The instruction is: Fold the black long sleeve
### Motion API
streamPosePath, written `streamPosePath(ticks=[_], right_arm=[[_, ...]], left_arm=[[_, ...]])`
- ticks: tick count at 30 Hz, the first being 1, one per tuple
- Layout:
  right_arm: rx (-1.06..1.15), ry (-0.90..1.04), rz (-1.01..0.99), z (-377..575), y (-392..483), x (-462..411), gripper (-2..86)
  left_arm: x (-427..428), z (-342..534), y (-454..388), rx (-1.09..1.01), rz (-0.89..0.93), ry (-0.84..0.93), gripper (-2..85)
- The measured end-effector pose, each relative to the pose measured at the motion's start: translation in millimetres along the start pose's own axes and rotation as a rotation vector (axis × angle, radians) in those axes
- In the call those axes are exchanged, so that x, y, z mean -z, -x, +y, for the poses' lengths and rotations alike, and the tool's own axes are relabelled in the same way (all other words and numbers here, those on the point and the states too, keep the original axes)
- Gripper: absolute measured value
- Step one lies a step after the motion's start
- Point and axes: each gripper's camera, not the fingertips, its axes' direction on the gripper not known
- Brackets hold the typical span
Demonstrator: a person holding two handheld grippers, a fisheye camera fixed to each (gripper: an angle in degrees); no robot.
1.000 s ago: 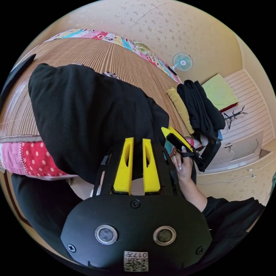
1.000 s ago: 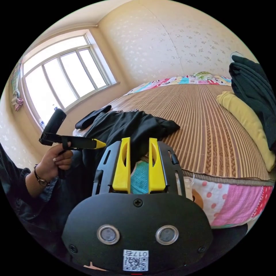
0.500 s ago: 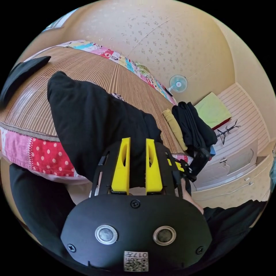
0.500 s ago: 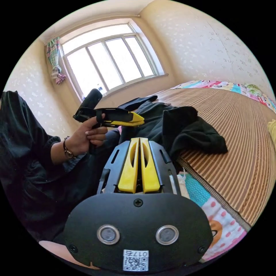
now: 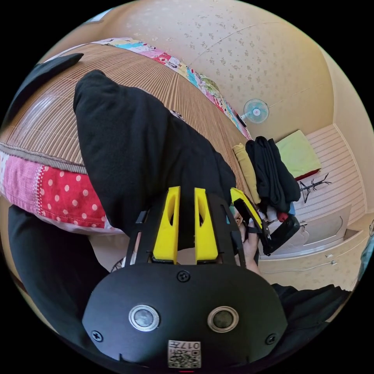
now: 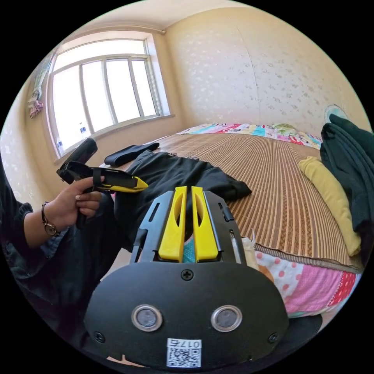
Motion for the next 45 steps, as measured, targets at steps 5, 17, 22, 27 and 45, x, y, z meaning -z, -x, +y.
streamPosePath(ticks=[5, 17, 22, 27, 45], right_arm=[[-0.100, 0.009, -0.050, -9.8, -20.6, -7.5, 2.7], [-0.195, -0.035, -0.015, -33.2, -44.8, -11.7, 6.8], [-0.161, -0.009, -0.039, -46.3, -41.9, -20.4, 7.4], [-0.169, 0.042, -0.052, -59.7, -45.9, -32.9, 7.4], [-0.176, 0.033, -0.069, -99.0, -56.7, -30.6, 6.4]], left_arm=[[0.1, 1.2, -0.2, -0.005, -0.011, -0.004, 6.5], [-3.7, -0.7, 0.7, -0.008, -0.015, -0.001, 6.5], [-6.7, -2.4, 1.7, -0.006, -0.008, -0.001, 6.5], [-9.9, -5.0, 2.7, -0.004, 0.000, -0.002, 6.4], [-30.3, -22.1, -2.8, 0.004, 0.021, -0.011, 5.3]])
